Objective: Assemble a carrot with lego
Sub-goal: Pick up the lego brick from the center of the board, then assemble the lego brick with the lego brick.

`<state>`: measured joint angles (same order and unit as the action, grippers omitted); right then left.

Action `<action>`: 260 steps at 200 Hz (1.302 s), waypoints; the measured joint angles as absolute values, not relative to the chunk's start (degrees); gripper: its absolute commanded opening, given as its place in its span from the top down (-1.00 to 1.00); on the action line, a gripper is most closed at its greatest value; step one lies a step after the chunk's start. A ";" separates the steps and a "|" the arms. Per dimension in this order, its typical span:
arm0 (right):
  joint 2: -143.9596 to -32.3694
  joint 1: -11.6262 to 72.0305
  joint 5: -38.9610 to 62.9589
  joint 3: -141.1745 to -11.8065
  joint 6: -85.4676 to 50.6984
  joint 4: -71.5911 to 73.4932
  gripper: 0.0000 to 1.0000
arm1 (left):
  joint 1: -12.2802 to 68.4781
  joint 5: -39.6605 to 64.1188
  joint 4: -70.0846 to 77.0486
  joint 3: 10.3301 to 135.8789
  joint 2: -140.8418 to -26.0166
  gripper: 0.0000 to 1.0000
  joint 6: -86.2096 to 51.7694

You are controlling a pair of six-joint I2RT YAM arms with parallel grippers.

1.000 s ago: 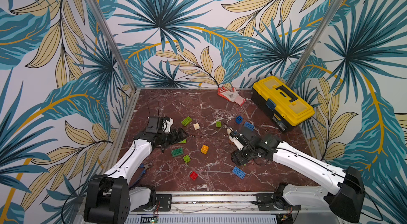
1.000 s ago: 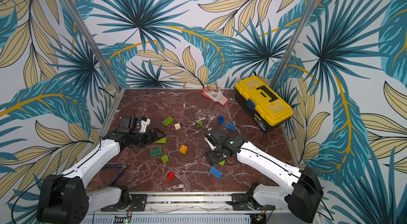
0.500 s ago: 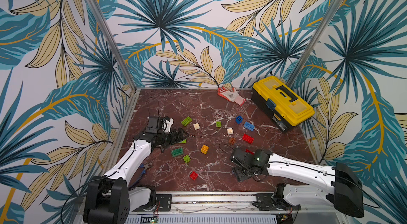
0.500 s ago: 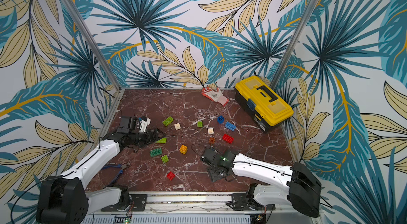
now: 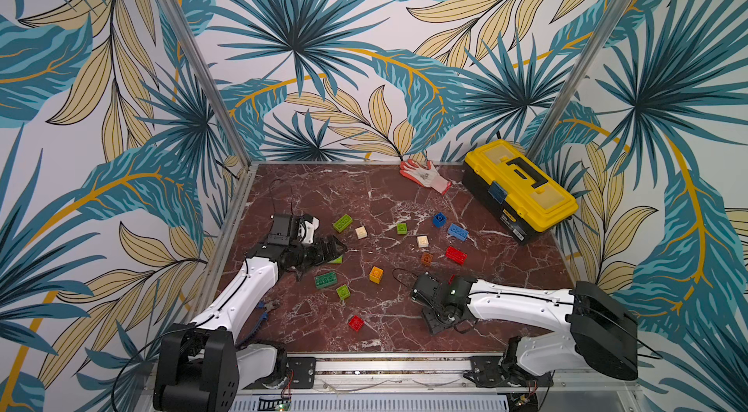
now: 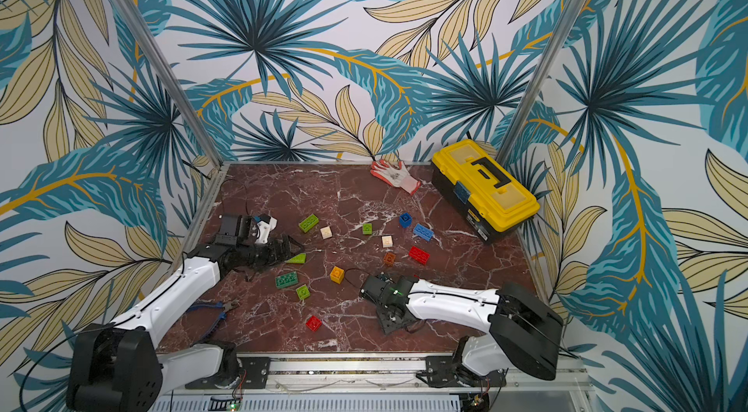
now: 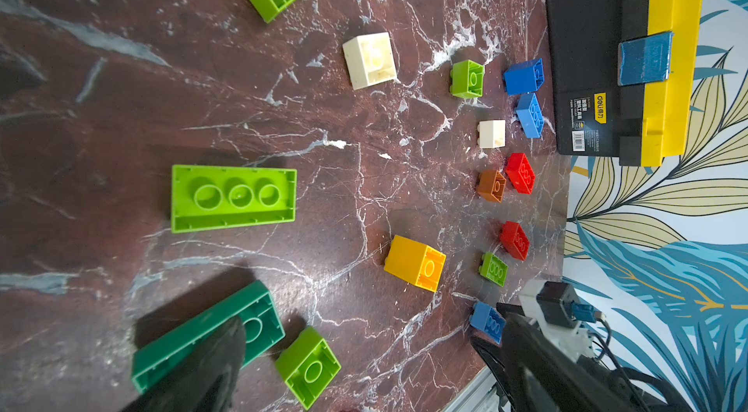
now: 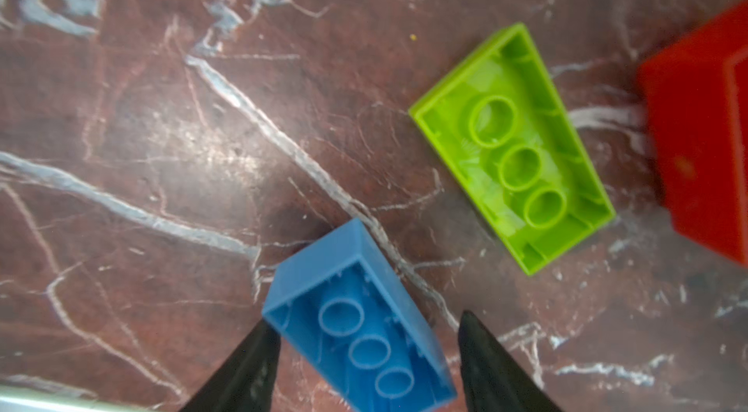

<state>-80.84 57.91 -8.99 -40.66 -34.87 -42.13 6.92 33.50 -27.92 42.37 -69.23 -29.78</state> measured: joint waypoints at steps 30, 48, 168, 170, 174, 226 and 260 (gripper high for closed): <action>-81.32 57.91 -8.95 -40.64 -34.52 -40.62 0.02 | 6.87 33.45 -27.92 42.37 -69.23 -0.99 -29.58; -81.25 57.91 -8.75 -40.58 -34.30 -40.25 0.10 | 6.85 33.43 -27.92 42.37 -69.23 -0.99 -29.41; -84.33 57.74 -7.01 -58.76 -24.23 -46.50 0.48 | 6.17 29.41 -31.22 42.37 -65.01 -0.99 -29.93; -84.84 57.67 -6.98 -59.79 -23.70 -46.65 0.48 | 6.17 29.39 -31.22 42.37 -64.90 -0.99 -30.04; -86.04 57.52 -6.74 -62.02 -22.37 -46.98 0.48 | 6.17 29.52 -31.29 42.37 -64.82 -0.99 -30.06; -101.41 51.18 -0.43 -82.63 -6.11 -49.71 0.48 | 6.17 34.65 -30.70 42.37 -65.32 -0.99 -31.59; -109.67 48.86 4.21 -90.98 1.80 -52.82 0.48 | 6.17 39.11 -28.56 41.67 -65.78 -0.99 -35.00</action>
